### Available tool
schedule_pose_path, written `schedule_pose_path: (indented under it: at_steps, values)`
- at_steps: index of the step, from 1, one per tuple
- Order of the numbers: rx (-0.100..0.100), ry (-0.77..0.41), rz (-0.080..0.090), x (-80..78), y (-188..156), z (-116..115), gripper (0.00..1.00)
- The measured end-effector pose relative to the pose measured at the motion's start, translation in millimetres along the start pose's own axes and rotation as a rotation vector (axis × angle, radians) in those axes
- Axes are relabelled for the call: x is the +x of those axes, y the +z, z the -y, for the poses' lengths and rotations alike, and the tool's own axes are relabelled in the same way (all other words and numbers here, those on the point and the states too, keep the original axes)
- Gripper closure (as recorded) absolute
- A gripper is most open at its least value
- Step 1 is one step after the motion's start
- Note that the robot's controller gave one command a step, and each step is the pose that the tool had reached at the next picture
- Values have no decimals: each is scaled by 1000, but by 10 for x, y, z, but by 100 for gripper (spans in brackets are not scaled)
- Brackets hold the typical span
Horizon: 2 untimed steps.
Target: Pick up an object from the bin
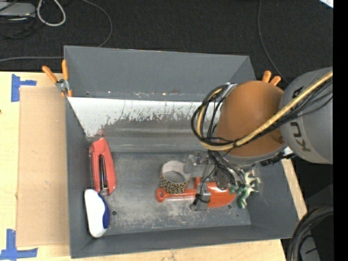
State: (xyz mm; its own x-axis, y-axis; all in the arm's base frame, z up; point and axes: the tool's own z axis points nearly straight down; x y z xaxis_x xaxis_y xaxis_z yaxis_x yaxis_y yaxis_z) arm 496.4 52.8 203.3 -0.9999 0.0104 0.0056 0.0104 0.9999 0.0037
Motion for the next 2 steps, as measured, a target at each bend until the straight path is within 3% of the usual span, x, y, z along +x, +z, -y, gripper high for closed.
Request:
schedule_pose_path:
  at_steps: [1, 2]
  values:
    - [-1, 6, 1, 139, -512, -6, 0]
    - [3, -103, -2, -63, 414, 192, 0]
